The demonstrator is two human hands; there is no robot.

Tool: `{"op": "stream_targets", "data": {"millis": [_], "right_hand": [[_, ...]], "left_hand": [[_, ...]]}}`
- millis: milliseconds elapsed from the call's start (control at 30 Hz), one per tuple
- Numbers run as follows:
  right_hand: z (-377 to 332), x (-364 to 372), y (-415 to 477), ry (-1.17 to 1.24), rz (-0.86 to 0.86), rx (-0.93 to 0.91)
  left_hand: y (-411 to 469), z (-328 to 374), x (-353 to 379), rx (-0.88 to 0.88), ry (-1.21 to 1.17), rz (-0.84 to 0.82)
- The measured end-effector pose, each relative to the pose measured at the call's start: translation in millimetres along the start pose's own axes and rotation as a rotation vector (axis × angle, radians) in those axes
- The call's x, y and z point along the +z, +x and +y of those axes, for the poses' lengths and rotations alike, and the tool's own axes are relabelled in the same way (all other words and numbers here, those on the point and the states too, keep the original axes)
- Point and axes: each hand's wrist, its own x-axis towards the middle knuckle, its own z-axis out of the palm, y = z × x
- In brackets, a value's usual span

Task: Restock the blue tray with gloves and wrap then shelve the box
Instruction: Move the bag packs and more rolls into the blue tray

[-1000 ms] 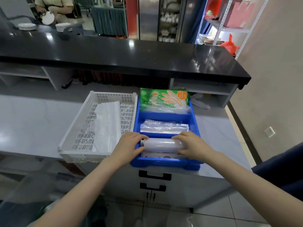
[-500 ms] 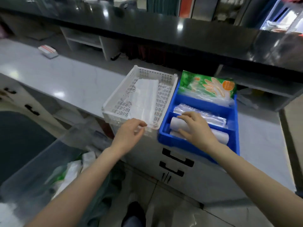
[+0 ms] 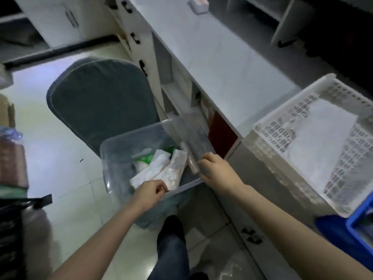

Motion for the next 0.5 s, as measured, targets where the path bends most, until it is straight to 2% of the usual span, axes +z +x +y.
{"op": "stream_targets", "data": {"millis": [233,400,500], "right_hand": [[1.4,99.9,122.5,-0.008,-0.265,0.035],[15.6,175.7,184.7,-0.017,-0.417,0.03],[23.6,215.0,209.4,-0.079,-0.451,0.025]], "left_hand": [[72.6,-87.0,4.4,-0.221,-0.115,0.029],[143.0,-131.8,23.8,-0.312,-0.158,0.039],[181.9,-153.5,36.9,-0.316,-0.095,0.043]]}}
